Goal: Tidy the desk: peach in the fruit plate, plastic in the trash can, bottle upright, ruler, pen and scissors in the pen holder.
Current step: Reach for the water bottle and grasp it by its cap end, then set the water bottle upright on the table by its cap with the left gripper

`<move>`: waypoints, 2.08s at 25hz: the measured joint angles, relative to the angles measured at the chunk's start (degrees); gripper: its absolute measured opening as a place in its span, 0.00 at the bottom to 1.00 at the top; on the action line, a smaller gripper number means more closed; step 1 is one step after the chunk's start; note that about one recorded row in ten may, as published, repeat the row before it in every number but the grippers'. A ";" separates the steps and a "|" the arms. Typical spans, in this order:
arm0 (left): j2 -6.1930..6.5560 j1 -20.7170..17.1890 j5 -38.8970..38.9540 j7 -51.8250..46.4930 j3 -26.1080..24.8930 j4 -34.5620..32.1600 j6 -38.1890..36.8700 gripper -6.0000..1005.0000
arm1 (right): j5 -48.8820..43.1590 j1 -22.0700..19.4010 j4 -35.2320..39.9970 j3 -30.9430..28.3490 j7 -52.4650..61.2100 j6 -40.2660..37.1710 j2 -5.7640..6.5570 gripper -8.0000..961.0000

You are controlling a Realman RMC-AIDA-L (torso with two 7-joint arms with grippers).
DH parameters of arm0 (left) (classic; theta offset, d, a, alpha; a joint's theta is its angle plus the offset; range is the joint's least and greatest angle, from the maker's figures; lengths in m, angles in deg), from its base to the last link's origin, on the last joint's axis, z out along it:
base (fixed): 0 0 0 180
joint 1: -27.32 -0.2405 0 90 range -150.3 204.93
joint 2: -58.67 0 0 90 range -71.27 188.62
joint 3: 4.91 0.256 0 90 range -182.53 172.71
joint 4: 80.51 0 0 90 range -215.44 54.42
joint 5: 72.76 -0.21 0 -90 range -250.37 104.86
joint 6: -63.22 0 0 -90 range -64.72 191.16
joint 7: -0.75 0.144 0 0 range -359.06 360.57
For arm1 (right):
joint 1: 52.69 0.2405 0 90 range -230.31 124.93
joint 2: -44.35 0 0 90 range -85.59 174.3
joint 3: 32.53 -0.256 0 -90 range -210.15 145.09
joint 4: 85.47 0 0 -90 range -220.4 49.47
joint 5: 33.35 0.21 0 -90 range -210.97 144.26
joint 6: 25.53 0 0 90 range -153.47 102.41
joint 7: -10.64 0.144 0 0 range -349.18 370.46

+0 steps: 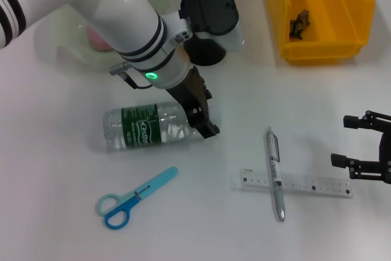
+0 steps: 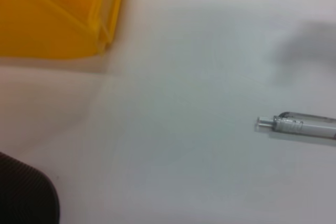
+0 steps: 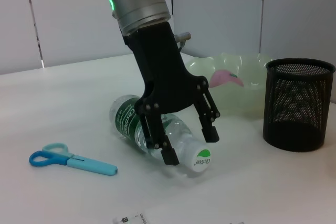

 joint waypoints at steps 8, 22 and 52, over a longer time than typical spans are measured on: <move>0.00 -0.45 0.09 -0.22 1.99 0.01 0.85 0.76 | 0.00 0.00 0.00 0.00 0.00 0.00 0.00 0.86; 0.00 -0.44 0.13 -0.25 5.14 -0.51 2.35 0.62 | 0.00 -0.12 0.00 0.00 0.00 0.38 0.00 0.86; 0.53 -14.29 14.83 1.51 -11.59 -15.28 0.11 0.45 | 0.50 -0.21 -0.07 -0.06 0.08 1.04 -0.43 0.86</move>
